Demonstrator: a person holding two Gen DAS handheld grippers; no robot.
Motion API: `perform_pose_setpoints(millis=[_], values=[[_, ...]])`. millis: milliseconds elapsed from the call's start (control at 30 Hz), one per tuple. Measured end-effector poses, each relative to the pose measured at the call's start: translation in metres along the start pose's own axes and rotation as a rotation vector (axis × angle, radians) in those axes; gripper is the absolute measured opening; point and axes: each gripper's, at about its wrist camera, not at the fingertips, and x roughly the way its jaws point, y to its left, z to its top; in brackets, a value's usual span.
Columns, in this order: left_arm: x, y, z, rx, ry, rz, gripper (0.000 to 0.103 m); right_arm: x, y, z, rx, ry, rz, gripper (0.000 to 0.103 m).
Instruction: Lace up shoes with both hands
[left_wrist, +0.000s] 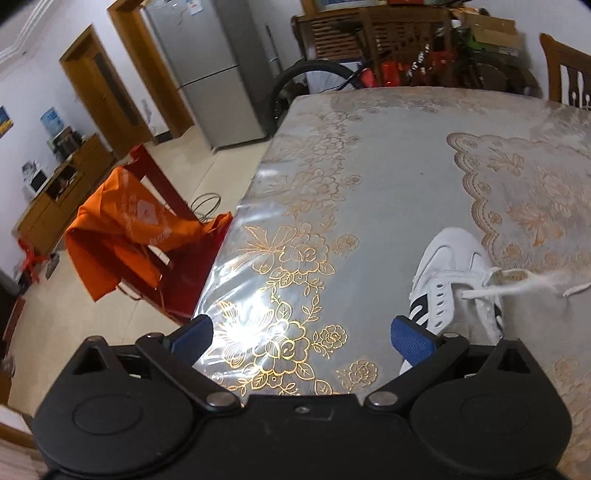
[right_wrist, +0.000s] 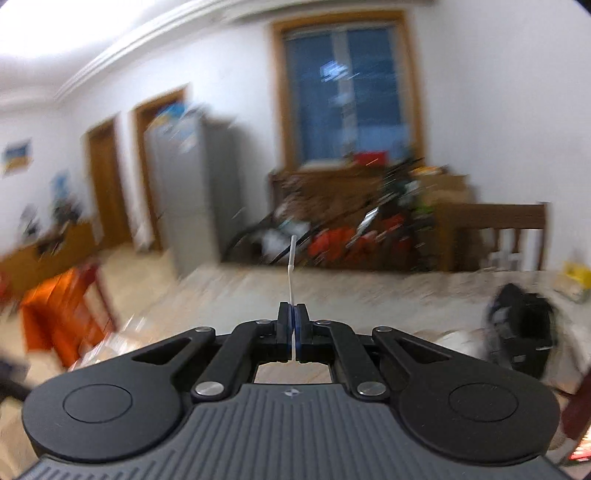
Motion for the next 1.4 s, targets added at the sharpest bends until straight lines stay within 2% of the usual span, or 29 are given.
perform_pose_setpoints(millis=[133, 200, 300, 433, 467, 633, 733, 1000, 1067, 1267, 1333, 1367, 1400], values=[[0.009, 0.008, -0.002, -0.012, -0.003, -0.048, 0.103, 0.043, 0.072, -0.029, -0.097, 0.157, 0.168, 0.001], [0.012, 0.012, -0.003, -0.012, -0.004, -0.067, 0.103, 0.065, 0.102, -0.041, -0.16, 0.227, 0.219, 0.001], [0.017, 0.017, -0.006, -0.009, -0.006, -0.097, 0.103, 0.09, 0.132, -0.057, -0.266, 0.316, 0.234, 0.001], [0.025, 0.022, -0.012, -0.016, 0.012, -0.135, 0.103, 0.111, 0.148, -0.064, -0.343, 0.376, 0.233, 0.001], [0.026, 0.023, -0.013, -0.018, 0.014, -0.144, 0.103, 0.114, 0.149, -0.063, -0.348, 0.385, 0.232, 0.001], [0.029, 0.026, -0.012, -0.022, 0.004, -0.173, 0.103, 0.12, 0.15, -0.059, -0.361, 0.425, 0.235, 0.015], [0.03, 0.026, -0.011, -0.024, -0.003, -0.185, 0.103, 0.118, 0.152, -0.054, -0.367, 0.439, 0.239, 0.017], [0.032, 0.024, -0.012, -0.006, -0.007, -0.207, 0.103, 0.131, 0.165, -0.044, -0.538, 0.485, 0.29, 0.021], [0.033, 0.022, -0.012, 0.002, -0.009, -0.21, 0.103, 0.137, 0.17, -0.042, -0.586, 0.51, 0.312, 0.027], [0.033, 0.022, -0.015, 0.003, -0.015, -0.215, 0.103, 0.157, 0.183, -0.051, -0.771, 0.569, 0.397, 0.025], [0.032, 0.025, -0.016, -0.003, -0.021, -0.212, 0.103, 0.159, 0.186, -0.051, -0.789, 0.566, 0.42, 0.016], [0.032, 0.026, -0.016, -0.006, -0.024, -0.21, 0.103, 0.155, 0.186, -0.051, -0.805, 0.555, 0.418, 0.015], [0.031, 0.027, -0.017, -0.009, -0.027, -0.208, 0.103, 0.151, 0.186, -0.05, -0.822, 0.543, 0.413, 0.009]])
